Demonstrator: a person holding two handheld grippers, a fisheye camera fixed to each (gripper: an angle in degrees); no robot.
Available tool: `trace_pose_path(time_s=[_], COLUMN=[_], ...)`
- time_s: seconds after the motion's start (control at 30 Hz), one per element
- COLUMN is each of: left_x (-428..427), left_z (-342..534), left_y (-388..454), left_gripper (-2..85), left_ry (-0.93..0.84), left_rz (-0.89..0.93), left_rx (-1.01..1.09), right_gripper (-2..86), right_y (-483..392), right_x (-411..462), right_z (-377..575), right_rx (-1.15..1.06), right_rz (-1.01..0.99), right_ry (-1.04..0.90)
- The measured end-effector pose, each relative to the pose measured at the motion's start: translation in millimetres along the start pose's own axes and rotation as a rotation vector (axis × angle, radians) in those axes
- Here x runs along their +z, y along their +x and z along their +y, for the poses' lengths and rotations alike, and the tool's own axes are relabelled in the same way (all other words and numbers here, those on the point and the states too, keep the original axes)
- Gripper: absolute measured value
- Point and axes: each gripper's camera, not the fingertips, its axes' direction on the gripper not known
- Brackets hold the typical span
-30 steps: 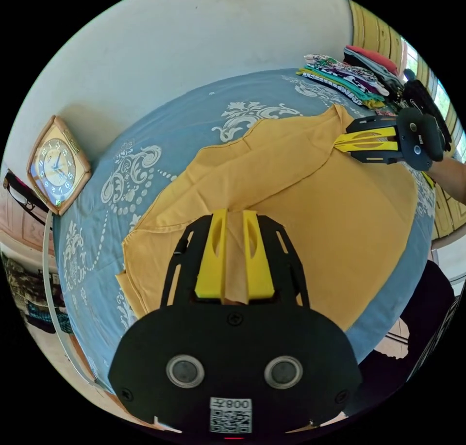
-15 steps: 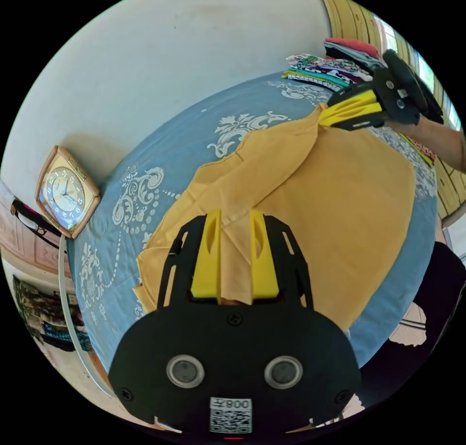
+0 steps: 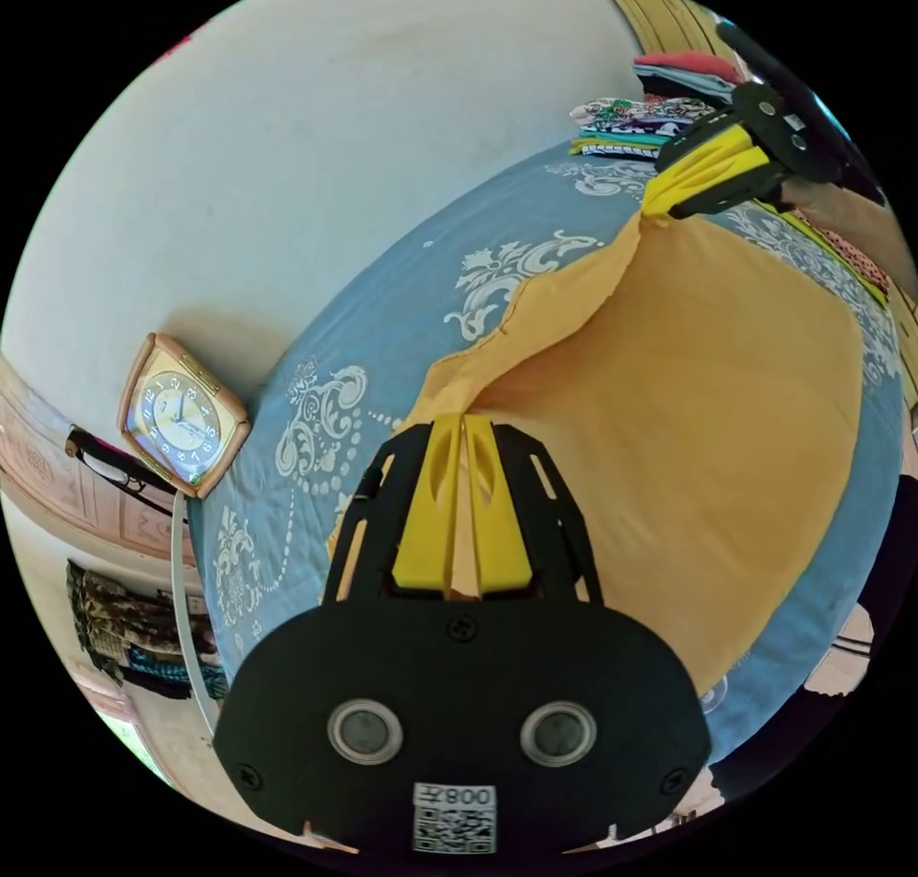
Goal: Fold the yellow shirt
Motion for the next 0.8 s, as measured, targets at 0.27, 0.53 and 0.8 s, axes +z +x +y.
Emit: trace_pose_path(time_s=[0.27, 0.53, 0.8], left_x=[34.5, 14.9, 30.1], left_z=[-18.1, 48.3, 151.0], left_y=[-74.7, -101.8, -135.7], left_gripper=[2.5, 3.8, 2.1], left_ry=[-0.054, -0.053, -0.318], left_rz=[0.186, 0.163, 0.064], left_rx=[-0.19, -0.334, -0.511], right_gripper=[4.4, 7.1, 2.0], right_y=[95.7, 180.8, 194.9], right_x=[22.1, 6.8, 12.6], right_z=[-1.7, 57.5, 132.0], right_rx=[0.102, 0.353, 0.414], right_rz=[-0.185, -0.471, -0.451], right_ry=[-0.121, -0.076, -0.217])
